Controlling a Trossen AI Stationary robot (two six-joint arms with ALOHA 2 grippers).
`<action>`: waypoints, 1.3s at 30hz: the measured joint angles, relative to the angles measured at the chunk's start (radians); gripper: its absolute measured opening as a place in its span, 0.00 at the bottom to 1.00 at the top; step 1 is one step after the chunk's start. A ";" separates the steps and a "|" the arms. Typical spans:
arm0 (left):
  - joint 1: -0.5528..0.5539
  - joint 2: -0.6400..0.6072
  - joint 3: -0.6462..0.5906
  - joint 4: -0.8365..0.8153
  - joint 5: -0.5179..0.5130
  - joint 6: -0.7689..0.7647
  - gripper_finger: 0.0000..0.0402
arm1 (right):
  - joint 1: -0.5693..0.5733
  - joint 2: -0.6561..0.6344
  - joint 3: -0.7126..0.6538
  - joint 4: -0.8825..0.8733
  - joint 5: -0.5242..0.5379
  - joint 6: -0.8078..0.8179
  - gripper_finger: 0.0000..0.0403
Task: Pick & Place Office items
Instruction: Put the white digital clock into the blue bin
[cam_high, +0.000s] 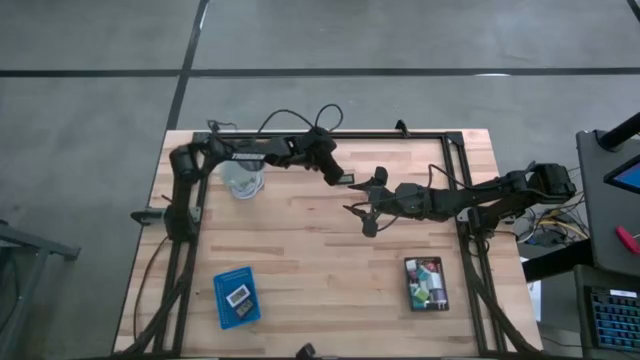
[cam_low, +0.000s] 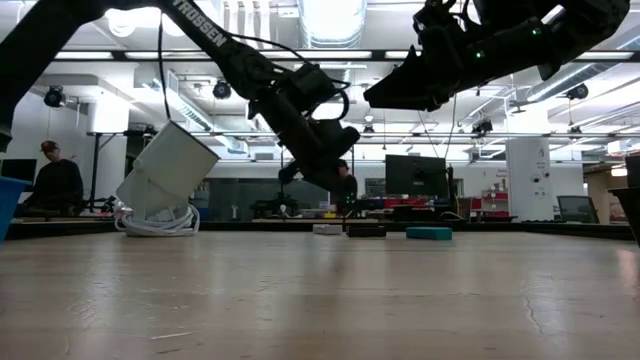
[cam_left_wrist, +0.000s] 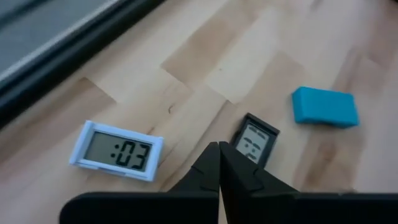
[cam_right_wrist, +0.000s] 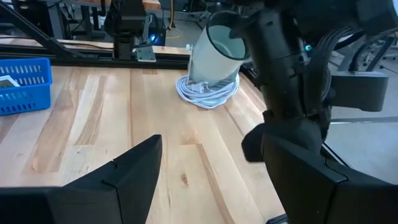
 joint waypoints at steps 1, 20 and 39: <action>0.012 0.000 0.000 -0.001 0.034 0.000 0.01 | 0.000 0.000 0.000 0.000 0.000 0.000 0.68; 0.035 0.000 0.126 -0.292 -0.063 -0.067 0.00 | 0.000 0.000 0.000 0.000 0.000 0.000 0.68; 0.027 0.004 0.172 -0.369 -0.057 -0.061 0.00 | 0.000 0.000 0.000 0.000 0.000 0.000 0.68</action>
